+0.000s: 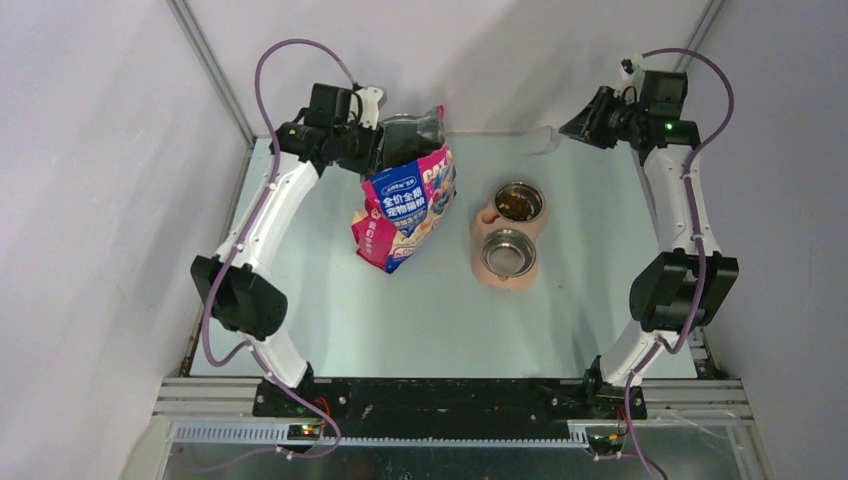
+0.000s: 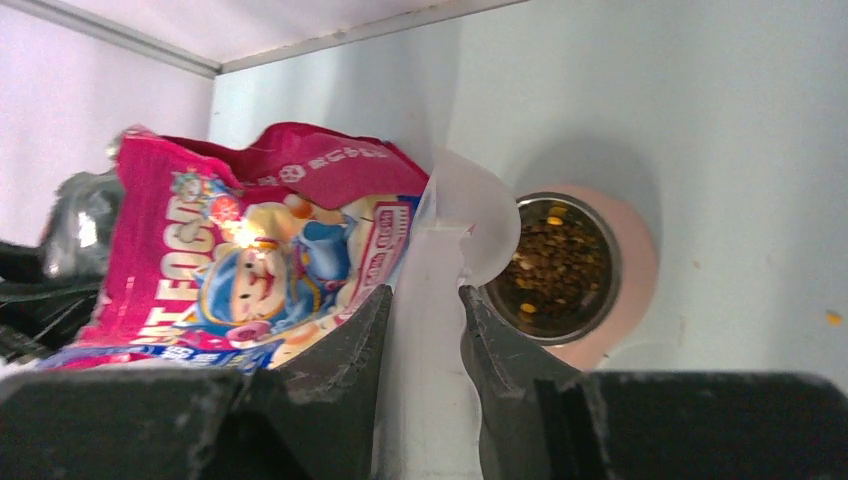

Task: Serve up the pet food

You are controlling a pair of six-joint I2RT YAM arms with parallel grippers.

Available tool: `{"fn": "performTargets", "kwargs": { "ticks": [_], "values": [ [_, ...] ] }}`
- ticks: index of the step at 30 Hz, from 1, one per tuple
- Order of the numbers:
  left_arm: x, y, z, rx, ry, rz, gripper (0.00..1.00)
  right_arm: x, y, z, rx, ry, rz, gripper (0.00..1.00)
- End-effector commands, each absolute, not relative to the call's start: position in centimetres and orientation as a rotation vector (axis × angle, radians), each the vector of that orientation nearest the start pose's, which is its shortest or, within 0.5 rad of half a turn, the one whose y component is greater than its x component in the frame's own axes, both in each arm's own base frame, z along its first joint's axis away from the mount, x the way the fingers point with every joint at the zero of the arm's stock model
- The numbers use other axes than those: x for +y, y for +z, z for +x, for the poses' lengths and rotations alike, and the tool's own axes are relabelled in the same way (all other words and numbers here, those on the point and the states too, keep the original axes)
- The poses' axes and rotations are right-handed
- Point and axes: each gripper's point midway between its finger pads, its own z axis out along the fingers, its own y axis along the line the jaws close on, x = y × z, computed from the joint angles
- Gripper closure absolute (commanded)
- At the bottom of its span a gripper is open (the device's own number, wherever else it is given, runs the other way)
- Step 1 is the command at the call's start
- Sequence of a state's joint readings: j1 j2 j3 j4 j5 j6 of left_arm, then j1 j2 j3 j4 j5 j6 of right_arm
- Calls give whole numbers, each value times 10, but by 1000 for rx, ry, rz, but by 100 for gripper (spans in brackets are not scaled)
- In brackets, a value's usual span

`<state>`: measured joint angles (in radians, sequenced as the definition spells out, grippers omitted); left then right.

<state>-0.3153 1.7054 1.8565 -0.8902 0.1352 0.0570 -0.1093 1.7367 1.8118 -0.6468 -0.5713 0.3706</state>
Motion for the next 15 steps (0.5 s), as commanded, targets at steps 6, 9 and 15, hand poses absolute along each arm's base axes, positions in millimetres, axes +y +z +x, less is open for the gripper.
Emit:
{"fn": "performTargets", "kwargs": {
  "ticks": [6,9,15],
  "values": [
    [-149,287,441,2210,-198,522,65,139,447,478,1761,917,-203,100],
    [-151,292,442,2203,-221,532,81,163,478,476,1671,911,-291,100],
    [-161,308,436,2156,-297,555,88,231,461,447,1710,980,-429,100]
  ]
}}
